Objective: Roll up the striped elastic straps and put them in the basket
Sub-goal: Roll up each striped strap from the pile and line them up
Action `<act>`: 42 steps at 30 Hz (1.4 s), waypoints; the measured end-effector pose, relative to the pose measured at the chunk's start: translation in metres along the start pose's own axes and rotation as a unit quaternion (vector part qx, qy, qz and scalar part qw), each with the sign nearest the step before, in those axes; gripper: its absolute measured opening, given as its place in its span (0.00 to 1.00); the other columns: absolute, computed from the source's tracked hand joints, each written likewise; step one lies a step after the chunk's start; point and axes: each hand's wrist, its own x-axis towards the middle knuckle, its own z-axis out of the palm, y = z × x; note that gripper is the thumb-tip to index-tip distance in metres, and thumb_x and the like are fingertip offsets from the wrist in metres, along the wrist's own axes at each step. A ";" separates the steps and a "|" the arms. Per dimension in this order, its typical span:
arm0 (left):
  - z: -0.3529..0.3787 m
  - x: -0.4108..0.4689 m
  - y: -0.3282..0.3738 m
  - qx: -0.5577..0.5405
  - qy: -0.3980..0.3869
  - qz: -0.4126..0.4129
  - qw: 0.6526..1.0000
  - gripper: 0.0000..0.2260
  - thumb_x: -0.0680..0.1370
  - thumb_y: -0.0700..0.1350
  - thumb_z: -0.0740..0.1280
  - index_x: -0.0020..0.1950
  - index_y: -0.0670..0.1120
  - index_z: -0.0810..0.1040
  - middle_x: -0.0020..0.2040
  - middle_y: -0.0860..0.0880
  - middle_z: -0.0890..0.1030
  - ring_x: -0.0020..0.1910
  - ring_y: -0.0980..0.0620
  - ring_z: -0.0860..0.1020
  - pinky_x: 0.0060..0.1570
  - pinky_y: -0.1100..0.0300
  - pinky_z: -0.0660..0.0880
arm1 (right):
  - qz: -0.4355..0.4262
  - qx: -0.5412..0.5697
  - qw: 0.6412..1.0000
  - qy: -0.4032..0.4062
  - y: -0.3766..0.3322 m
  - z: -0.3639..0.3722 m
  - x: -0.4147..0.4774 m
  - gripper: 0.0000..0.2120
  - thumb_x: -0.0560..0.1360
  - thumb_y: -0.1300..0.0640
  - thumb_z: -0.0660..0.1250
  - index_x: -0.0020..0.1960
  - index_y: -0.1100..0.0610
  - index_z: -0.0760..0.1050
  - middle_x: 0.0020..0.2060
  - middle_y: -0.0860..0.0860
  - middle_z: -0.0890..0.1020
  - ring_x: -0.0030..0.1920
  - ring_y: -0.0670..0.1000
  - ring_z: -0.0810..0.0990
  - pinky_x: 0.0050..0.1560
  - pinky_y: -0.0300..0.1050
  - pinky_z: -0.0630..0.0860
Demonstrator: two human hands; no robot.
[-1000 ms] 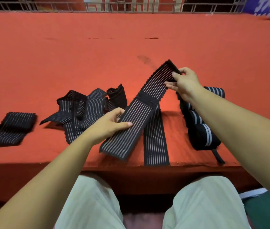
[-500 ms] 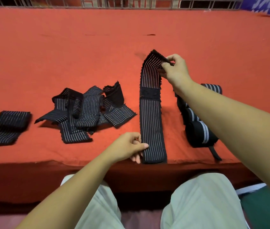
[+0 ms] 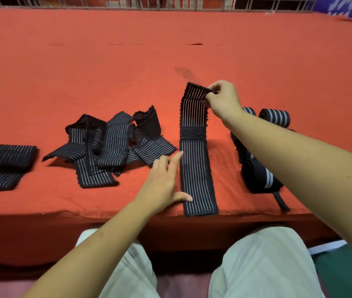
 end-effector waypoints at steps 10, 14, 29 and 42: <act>0.018 0.014 -0.035 0.046 -0.102 0.098 0.989 0.44 0.68 0.81 0.50 0.80 0.62 0.50 0.82 0.48 0.52 0.81 0.50 0.52 0.77 0.49 0.54 | 0.007 -0.021 1.000 0.009 0.015 0.018 0.019 0.14 0.79 0.67 0.61 0.40 0.50 0.70 0.44 0.57 0.82 0.40 0.58 0.86 0.42 0.56 0.84; 0.017 0.013 -0.031 0.060 -0.097 0.110 0.987 0.42 0.70 0.80 0.48 0.80 0.62 0.51 0.83 0.49 0.50 0.81 0.52 0.50 0.76 0.55 0.50 | 0.040 -0.007 0.999 0.007 0.030 0.033 0.037 0.09 0.80 0.65 0.63 0.44 0.55 0.73 0.43 0.56 0.82 0.37 0.57 0.85 0.41 0.54 0.84; 0.018 0.011 -0.032 0.064 -0.065 0.108 0.990 0.42 0.70 0.78 0.55 0.79 0.58 0.61 0.82 0.48 0.56 0.80 0.51 0.57 0.76 0.52 0.55 | 0.163 -0.152 0.975 0.010 0.109 0.071 0.064 0.09 0.76 0.55 0.72 0.54 0.58 0.79 0.48 0.56 0.84 0.47 0.56 0.84 0.45 0.46 0.77; 0.017 0.011 -0.035 0.024 -0.054 0.101 0.993 0.39 0.71 0.76 0.57 0.77 0.59 0.65 0.81 0.52 0.59 0.79 0.54 0.58 0.76 0.53 0.56 | 0.105 0.096 0.990 0.016 0.063 0.066 0.022 0.13 0.71 0.62 0.76 0.50 0.54 0.74 0.45 0.51 0.80 0.49 0.54 0.82 0.57 0.54 0.80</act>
